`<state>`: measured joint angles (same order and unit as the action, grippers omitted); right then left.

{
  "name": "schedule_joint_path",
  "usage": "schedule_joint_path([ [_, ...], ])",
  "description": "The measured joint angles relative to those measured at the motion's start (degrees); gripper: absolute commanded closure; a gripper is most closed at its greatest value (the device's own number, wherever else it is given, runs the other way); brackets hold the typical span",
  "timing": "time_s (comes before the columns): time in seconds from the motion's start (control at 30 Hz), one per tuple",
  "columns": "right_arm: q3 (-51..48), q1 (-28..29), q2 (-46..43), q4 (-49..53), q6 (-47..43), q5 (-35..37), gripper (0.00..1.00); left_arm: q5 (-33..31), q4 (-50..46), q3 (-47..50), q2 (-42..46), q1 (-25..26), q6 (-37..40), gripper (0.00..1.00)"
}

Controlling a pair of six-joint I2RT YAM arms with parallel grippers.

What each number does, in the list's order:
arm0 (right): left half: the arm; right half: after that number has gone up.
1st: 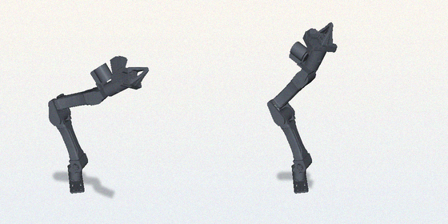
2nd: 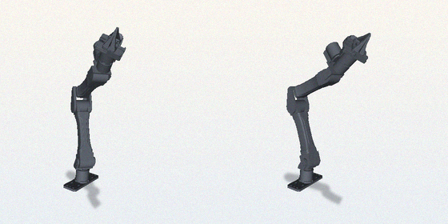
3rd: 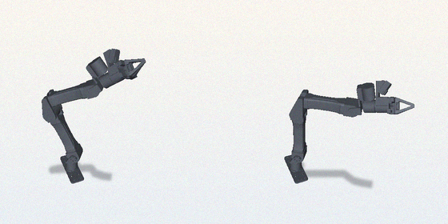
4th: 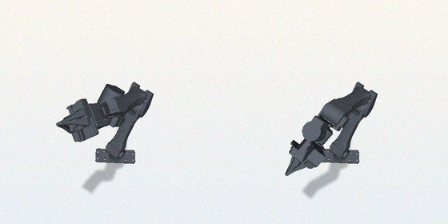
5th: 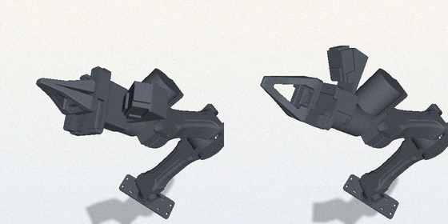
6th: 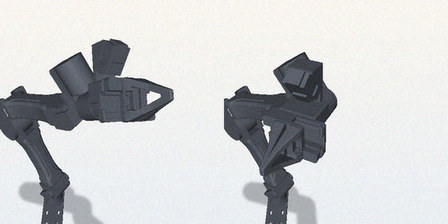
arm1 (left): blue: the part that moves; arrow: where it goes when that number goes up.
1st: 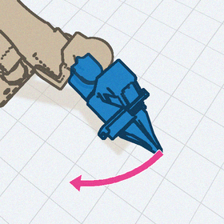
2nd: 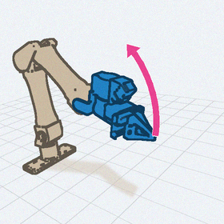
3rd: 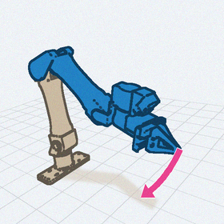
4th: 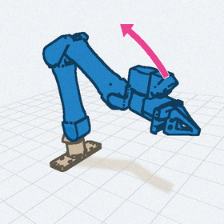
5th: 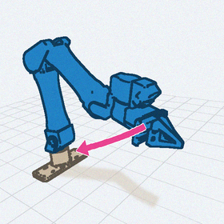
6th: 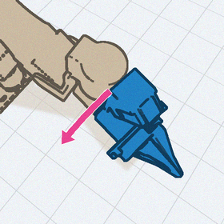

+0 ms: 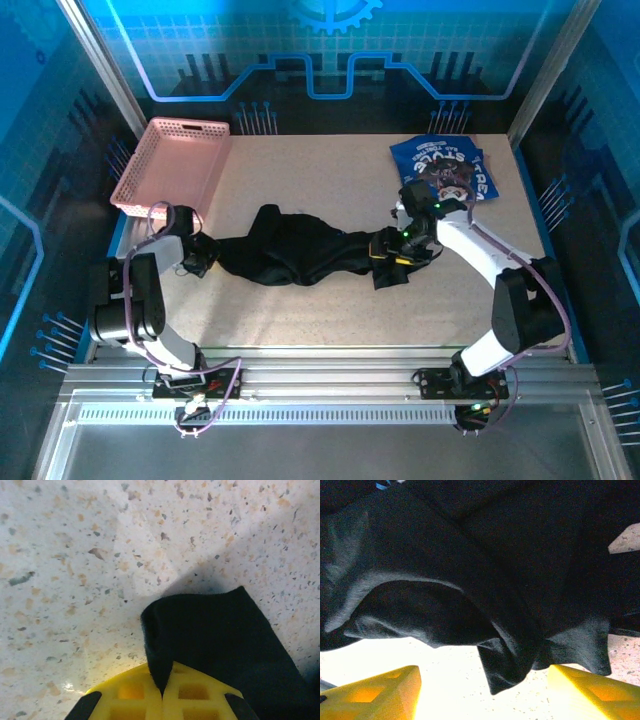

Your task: Fold and stack the t-shirts

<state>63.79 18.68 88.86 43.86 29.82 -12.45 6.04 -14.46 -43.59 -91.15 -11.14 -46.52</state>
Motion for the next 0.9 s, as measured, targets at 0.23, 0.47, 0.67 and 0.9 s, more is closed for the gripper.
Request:
schedule_joint_path([
  [0.23,2.69,-0.44,2.95,-0.33,0.31,0.96,0.33,2.05,0.74,4.33,6.19,0.04,0.13,1.00],
  [0.47,2.14,-2.03,6.10,-0.61,0.87,3.69,0.34,4.02,0.50,6.32,13.57,0.17,0.15,1.00],
  [0.67,0.81,-2.25,8.26,-4.24,1.97,2.95,0.54,4.81,-0.26,7.02,15.56,0.92,0.17,1.00],
  [0.9,1.42,-2.36,10.95,-5.09,3.58,3.61,0.94,5.22,-1.57,7.02,17.73,0.92,0.26,1.00],
])
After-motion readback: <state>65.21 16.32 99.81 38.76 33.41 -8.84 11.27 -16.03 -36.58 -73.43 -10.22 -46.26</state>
